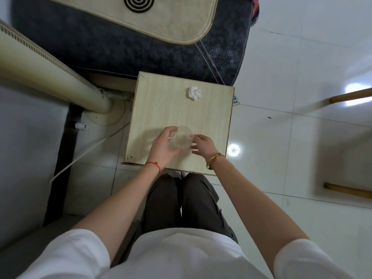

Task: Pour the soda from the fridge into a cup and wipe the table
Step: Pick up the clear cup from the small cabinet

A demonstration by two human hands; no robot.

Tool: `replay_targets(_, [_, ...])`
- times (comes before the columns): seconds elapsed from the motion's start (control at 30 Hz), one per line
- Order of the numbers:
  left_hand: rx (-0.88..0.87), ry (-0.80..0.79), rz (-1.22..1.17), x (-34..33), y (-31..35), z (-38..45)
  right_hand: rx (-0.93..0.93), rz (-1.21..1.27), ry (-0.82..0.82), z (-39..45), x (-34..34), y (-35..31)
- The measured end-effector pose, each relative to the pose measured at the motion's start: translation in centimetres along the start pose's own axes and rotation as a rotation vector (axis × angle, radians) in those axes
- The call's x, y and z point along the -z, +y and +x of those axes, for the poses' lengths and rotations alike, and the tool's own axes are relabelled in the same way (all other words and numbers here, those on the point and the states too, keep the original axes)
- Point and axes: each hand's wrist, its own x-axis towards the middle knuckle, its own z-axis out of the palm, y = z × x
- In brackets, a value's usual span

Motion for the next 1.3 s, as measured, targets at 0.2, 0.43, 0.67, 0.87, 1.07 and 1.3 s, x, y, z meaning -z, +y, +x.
replay_targets(0.2, [-0.081,-0.031,0.0,4.3,7.0,-4.3,-0.025,0.118,-0.059,-8.3,1.4,-3.3])
replay_targets(0.43, [-0.162,-0.083,-0.014,8.3,14.1,-9.2,0.057,0.2,-0.025,-17.2,3.2,-6.3])
replay_targets(0.67, [-0.231,-0.127,-0.007,9.8,18.3,-12.8,0.124,0.258,0.0,-22.8,4.7,-6.2])
replay_targets(0.87, [-0.305,-0.201,0.044,8.8,20.6,-14.9,0.173,0.335,0.092,-26.6,6.2,-4.5])
replay_targets(1.07, [-0.409,-0.33,0.089,6.2,23.8,-16.6,0.205,0.47,0.162,-29.2,8.7,-1.3])
replay_targets(1.3, [-0.5,-0.525,0.119,0.2,28.6,-19.4,0.239,0.695,0.332,-33.7,14.1,3.5])
